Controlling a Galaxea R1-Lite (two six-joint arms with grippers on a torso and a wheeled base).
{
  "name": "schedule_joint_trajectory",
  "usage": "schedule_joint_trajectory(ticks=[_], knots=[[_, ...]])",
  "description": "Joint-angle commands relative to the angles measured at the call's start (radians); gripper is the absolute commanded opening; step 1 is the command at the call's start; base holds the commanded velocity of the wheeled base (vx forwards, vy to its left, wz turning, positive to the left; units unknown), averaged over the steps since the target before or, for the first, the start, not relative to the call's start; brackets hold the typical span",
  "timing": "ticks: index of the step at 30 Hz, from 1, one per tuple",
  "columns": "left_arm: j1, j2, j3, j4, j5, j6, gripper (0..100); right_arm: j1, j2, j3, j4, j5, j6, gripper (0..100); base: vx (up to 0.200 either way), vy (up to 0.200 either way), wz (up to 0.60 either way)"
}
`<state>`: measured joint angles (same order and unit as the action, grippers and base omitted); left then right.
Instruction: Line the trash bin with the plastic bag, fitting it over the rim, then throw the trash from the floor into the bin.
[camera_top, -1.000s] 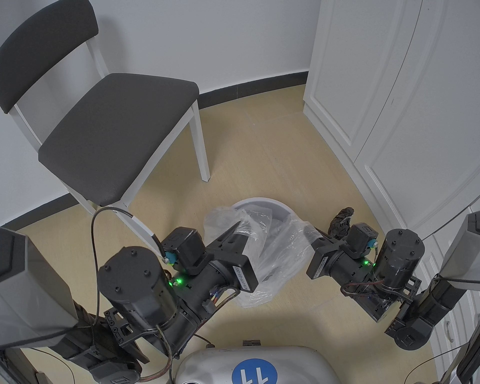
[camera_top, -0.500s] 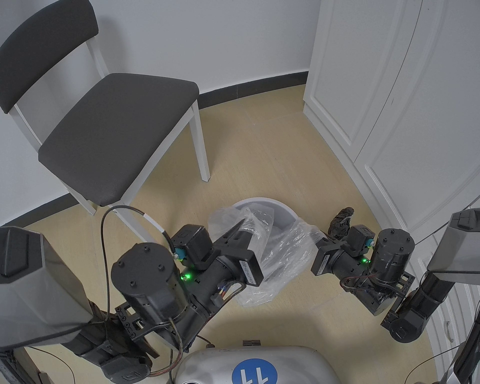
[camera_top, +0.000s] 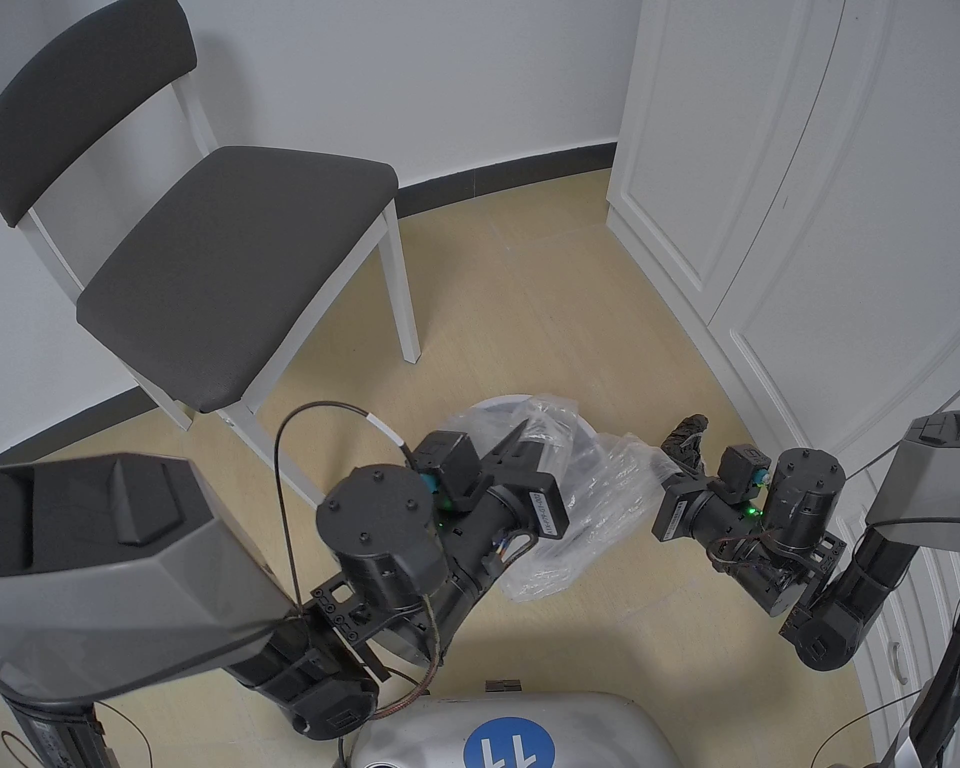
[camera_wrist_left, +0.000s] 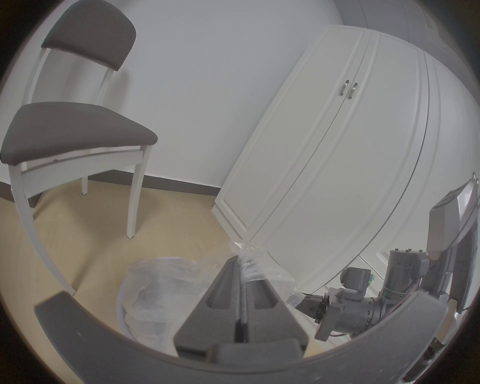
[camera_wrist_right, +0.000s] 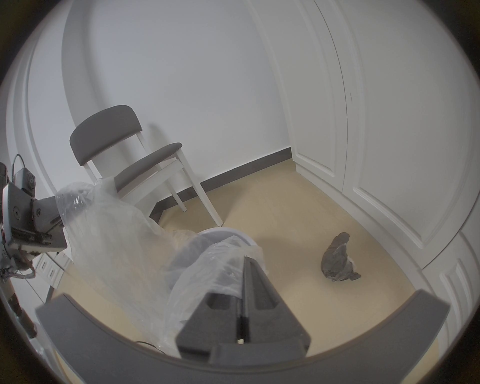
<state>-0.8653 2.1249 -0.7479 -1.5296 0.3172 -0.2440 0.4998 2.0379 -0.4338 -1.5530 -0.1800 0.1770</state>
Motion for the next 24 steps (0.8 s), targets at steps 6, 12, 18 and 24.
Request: schedule_joint_trajectory(ticks=[6, 12, 18, 24], knots=[[0.006, 0.090, -0.050, -0.001, -0.006, -0.020, 0, -0.010, -0.018, 0.037, -0.018, 0.013, -0.025, 0, 0.000, 0.000, 0.00], [0.049, 0.147, -0.110, -0.003, -0.073, -0.106, 0, -0.004, -0.019, 0.044, -0.018, 0.013, -0.027, 0, 0.000, 0.000, 0.00], [0.083, 0.199, -0.182, -0.001, -0.133, -0.179, 0, 0.000, -0.024, 0.055, -0.018, 0.014, -0.031, 0, 0.000, 0.000, 0.00], [0.085, 0.300, -0.288, -0.001, -0.173, -0.184, 0, 0.005, -0.036, 0.056, -0.018, 0.014, -0.042, 0, 0.000, 0.000, 0.00]])
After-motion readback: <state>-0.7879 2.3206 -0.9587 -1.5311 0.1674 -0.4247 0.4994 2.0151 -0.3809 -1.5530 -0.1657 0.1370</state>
